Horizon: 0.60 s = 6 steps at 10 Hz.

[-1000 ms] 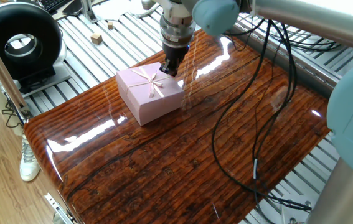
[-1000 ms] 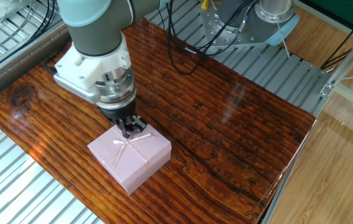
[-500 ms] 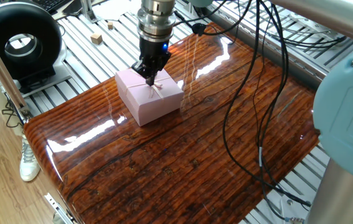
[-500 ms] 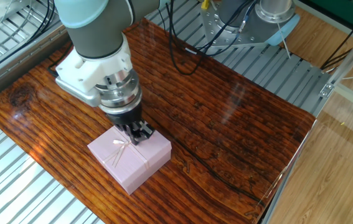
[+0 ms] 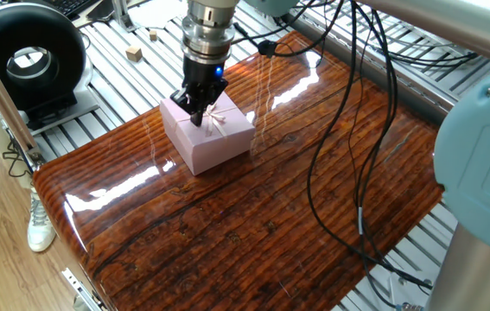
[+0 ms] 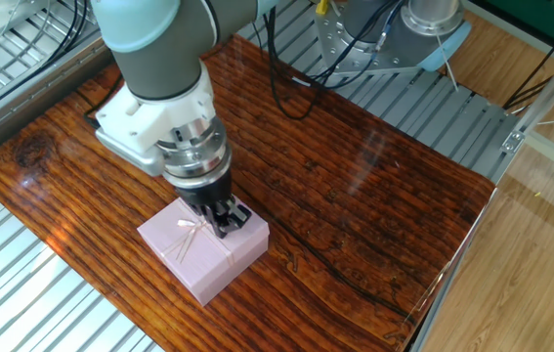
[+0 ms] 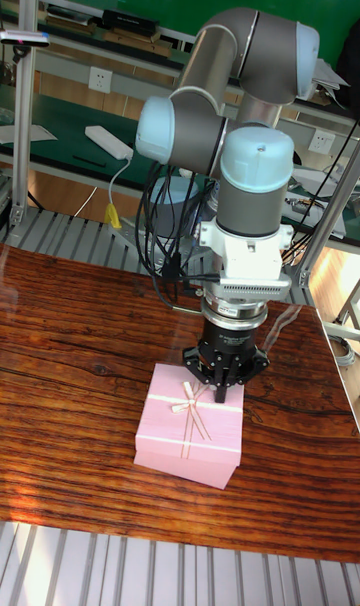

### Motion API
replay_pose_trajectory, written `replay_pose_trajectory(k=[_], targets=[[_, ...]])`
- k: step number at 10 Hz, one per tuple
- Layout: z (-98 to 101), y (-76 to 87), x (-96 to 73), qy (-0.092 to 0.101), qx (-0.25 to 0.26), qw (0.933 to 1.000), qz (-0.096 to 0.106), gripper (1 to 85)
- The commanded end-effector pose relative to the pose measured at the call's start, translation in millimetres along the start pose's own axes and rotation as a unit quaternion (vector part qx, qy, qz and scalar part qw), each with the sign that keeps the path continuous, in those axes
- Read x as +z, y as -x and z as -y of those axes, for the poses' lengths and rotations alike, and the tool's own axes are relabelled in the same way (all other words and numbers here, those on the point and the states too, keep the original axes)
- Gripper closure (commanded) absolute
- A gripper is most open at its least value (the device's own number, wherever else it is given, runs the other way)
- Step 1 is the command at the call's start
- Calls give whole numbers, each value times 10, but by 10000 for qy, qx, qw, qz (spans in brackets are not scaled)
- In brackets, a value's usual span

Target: Cover the box

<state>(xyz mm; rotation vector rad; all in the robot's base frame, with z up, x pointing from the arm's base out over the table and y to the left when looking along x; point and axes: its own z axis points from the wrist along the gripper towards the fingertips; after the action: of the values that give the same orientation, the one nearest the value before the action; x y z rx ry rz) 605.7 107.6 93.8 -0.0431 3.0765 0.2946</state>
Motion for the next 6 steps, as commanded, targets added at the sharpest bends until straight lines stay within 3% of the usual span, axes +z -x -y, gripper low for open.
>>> replay_pose_trajectory(k=[1,6], targets=[[-113,37,21,96,108,9999,45,847],[-90,22,0,58,98,9999,28,847]])
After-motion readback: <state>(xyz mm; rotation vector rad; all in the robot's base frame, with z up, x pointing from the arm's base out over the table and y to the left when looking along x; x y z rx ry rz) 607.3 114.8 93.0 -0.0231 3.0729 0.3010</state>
